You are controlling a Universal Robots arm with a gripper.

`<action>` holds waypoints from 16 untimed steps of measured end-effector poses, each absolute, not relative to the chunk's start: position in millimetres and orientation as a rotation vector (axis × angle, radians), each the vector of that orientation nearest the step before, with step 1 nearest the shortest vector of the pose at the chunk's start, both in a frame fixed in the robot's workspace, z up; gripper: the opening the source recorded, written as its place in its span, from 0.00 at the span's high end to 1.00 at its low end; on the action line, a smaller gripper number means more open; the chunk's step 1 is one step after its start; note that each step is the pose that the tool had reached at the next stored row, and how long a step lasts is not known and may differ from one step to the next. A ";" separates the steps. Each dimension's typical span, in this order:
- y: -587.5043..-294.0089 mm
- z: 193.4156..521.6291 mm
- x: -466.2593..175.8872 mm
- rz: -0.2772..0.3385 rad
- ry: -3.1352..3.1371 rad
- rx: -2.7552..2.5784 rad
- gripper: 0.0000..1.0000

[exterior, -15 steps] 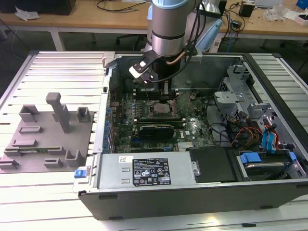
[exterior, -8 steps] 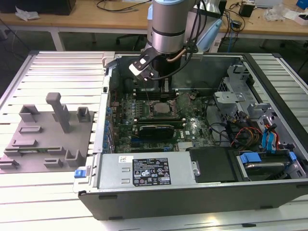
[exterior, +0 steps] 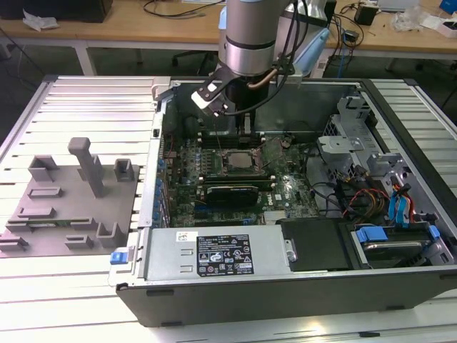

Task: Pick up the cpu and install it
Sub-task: 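Place the cpu into insertion slot, then close the cpu cover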

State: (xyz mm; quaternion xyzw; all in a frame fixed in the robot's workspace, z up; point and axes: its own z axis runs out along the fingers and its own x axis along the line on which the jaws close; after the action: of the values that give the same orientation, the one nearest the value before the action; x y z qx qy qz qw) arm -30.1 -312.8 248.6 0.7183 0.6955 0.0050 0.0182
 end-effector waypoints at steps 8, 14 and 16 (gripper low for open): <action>-312.8 253.8 -30.1 0.016 2.160 2.231 0.89; -312.8 254.4 -30.1 0.016 2.160 2.231 0.89; -312.8 254.6 -30.1 0.016 2.160 2.231 0.89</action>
State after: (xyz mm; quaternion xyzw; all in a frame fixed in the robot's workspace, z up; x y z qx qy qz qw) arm -30.1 -312.8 254.6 0.7183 0.6955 0.0050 0.0182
